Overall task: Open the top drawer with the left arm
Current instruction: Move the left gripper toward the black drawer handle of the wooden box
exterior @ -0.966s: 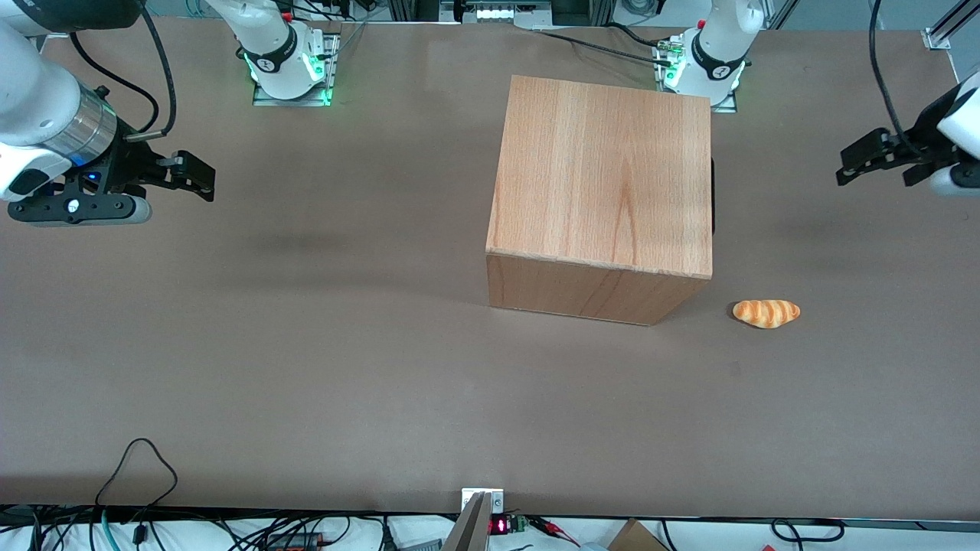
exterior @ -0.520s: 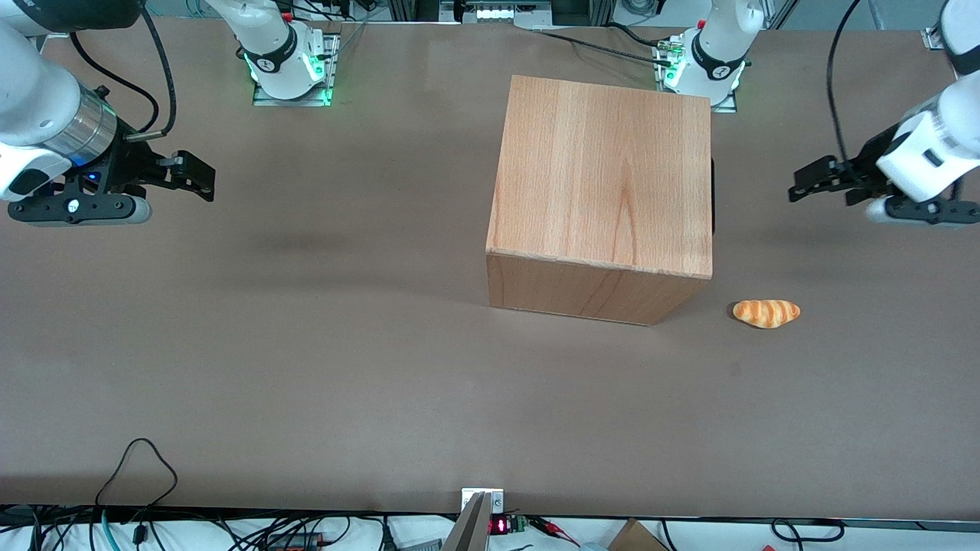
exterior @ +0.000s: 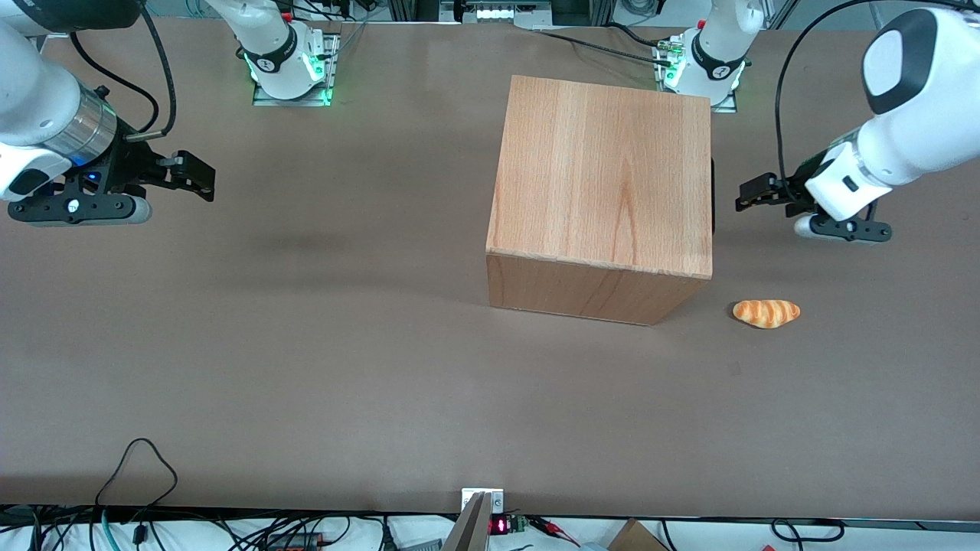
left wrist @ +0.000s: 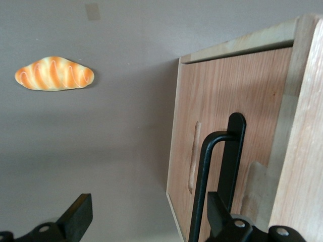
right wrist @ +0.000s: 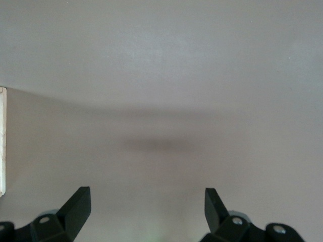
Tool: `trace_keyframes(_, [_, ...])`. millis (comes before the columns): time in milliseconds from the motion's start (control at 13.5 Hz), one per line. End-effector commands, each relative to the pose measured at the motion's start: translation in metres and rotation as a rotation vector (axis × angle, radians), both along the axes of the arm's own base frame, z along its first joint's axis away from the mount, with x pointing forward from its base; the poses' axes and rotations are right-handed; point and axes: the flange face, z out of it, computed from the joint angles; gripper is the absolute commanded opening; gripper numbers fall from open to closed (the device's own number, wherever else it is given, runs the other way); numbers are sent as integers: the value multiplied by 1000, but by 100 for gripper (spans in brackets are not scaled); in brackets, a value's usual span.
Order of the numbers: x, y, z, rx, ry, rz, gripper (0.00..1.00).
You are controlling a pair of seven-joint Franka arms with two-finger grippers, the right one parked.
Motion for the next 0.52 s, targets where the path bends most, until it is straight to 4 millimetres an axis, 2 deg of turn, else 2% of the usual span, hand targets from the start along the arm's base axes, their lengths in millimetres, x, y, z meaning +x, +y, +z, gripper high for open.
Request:
trace_keyframes(0, [1,-7,-12,-41,5,-11,100])
trace_keyframes(446, [-1,-12,-39,-67,28,-34,100])
